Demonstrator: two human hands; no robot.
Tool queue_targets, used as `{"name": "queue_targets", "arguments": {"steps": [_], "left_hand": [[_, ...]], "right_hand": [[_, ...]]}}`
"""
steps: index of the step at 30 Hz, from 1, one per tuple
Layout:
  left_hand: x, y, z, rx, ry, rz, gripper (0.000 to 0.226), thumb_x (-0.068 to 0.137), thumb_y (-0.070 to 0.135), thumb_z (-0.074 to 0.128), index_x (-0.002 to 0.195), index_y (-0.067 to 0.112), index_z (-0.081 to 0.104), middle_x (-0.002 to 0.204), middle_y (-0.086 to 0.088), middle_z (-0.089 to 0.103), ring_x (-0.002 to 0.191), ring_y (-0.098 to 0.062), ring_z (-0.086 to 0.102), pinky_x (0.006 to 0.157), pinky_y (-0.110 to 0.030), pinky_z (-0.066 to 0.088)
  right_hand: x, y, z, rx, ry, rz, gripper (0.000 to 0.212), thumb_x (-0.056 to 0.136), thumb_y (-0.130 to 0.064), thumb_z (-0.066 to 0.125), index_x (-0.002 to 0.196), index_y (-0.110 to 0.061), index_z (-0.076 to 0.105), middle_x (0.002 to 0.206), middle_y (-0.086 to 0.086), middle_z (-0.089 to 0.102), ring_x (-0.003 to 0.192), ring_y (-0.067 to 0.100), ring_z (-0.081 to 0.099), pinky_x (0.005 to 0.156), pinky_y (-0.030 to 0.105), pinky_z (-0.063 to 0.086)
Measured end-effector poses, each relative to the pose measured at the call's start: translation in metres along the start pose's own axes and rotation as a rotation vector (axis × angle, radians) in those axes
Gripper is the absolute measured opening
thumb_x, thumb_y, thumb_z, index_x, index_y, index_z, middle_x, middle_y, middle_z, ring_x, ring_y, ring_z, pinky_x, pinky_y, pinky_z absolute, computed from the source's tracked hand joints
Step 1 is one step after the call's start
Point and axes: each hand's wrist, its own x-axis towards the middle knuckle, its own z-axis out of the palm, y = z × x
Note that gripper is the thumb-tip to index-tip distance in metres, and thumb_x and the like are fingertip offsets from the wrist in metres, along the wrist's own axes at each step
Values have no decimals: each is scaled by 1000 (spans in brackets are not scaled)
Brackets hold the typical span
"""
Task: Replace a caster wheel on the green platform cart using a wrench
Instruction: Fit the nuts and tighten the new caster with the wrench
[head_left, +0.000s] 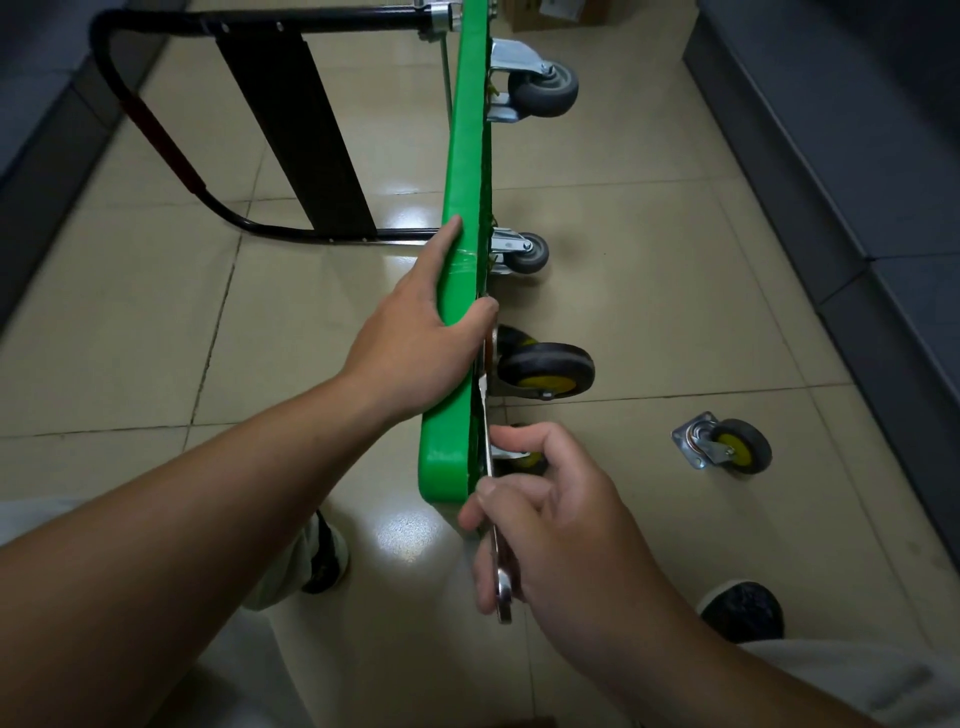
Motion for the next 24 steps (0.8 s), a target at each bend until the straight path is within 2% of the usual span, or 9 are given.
{"name": "queue_targets", "arguments": {"steps": [3, 6, 10, 12, 14, 16, 18, 21, 24], "left_hand": [[1, 0, -3, -41, -24, -14, 85, 93, 34, 69, 160, 51, 20, 123, 7, 66, 98, -19, 71, 93, -47, 58], [3, -1, -5, -88, -54, -36, 91, 91, 20, 72, 160, 50, 21, 111, 20, 62, 96, -19, 73, 90, -46, 62], [7, -4, -7, -108, -84, -44, 96, 90, 12, 73, 160, 48, 19, 109, 22, 57, 95, -18, 73, 80, -36, 65], [9, -4, -7, -96, -84, -49, 97, 90, 11, 73, 160, 49, 19, 109, 22, 57, 92, -15, 73, 74, -28, 64], [10, -5, -6, -95, -86, -59, 99, 90, 10, 73, 160, 51, 17, 113, 20, 57, 91, -14, 72, 71, -26, 64], [11, -5, -5, -90, -87, -66, 100, 90, 9, 72, 160, 51, 15, 119, 16, 58, 91, -13, 72, 67, -23, 63], [12, -6, -4, -85, -86, -67, 100, 91, 8, 72, 160, 51, 14, 121, 15, 57, 88, -11, 72, 63, -18, 60], [11, -7, -3, -87, -65, -52, 97, 90, 6, 70, 160, 49, 18, 110, 21, 59, 86, -9, 71, 65, -17, 60], [10, -6, -2, -86, -60, -35, 96, 89, 10, 70, 159, 50, 20, 107, 23, 60, 88, -14, 72, 73, -30, 64]], "right_hand": [[-1, 13, -5, -72, -12, -26, 32, 102, -10, 53, 107, -42, 54, 86, 4, 76, 47, 20, 60, 47, 24, 46], [0, 26, -11, -145, -25, -73, 33, 99, -17, 54, 109, -48, 53, 92, 1, 76, 55, 20, 65, 53, 22, 48], [12, 47, -23, -312, -4, -137, 36, 98, -22, 55, 118, -51, 50, 94, -3, 74, 66, 17, 69, 57, 24, 48], [20, 55, -29, -392, -7, -159, 38, 101, -19, 54, 123, -49, 50, 95, -5, 72, 76, 15, 71, 64, 29, 53], [31, 60, -38, -443, -2, -165, 37, 102, -11, 54, 124, -41, 54, 99, -6, 71, 88, 15, 72, 79, 39, 60], [43, 62, -46, -500, 8, -178, 36, 101, -6, 55, 121, -37, 57, 102, -9, 71, 96, 11, 71, 86, 41, 60], [52, 60, -51, -587, 20, -203, 36, 101, -7, 56, 119, -37, 57, 102, -12, 70, 98, 8, 69, 86, 37, 59], [58, 56, -57, -700, -20, -195, 28, 102, -10, 55, 122, -30, 57, 103, -9, 69, 97, 9, 67, 85, 42, 57], [53, 51, -60, -805, -98, -117, 26, 104, -15, 52, 127, -27, 56, 101, -3, 67, 93, 14, 64, 83, 45, 55]]}}
